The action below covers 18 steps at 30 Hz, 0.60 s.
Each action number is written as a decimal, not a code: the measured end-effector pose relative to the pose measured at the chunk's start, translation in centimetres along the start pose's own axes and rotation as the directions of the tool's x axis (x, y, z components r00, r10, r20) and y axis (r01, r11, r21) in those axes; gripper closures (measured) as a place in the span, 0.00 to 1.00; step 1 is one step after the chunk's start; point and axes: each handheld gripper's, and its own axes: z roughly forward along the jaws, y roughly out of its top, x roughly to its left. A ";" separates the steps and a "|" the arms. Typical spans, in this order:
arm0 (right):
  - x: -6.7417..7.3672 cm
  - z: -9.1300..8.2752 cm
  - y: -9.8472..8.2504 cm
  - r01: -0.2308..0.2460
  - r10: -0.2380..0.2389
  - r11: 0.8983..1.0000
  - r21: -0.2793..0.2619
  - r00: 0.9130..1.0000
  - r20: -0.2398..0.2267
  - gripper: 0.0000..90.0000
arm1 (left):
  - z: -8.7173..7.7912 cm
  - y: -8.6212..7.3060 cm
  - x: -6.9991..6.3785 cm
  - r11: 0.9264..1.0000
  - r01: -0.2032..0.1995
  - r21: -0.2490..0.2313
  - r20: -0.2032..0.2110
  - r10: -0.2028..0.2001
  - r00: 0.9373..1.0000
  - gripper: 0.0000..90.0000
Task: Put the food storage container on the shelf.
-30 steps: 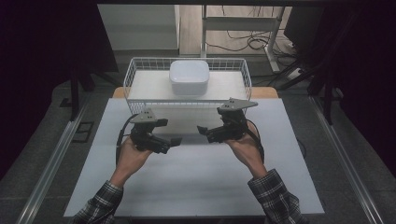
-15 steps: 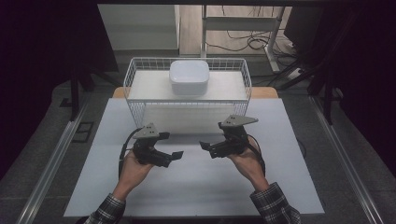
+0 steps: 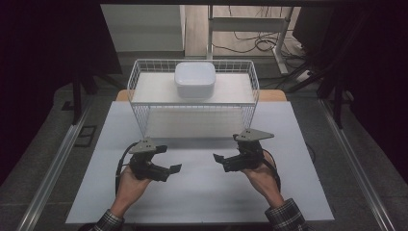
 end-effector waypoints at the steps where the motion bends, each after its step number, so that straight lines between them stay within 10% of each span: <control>1: 0.0 -0.1 -0.2 0.000 0.000 1.000 0.002 1.000 0.002 0.00 | -0.1 -0.1 -0.1 1.000 -0.001 0.000 -0.002 0.001 1.000 0.06; 18: 0.5 -0.7 -3.3 0.008 -0.008 0.999 0.035 1.000 0.016 0.00 | 0.1 -2.9 -1.2 0.999 0.004 0.034 -0.016 -0.003 1.000 0.07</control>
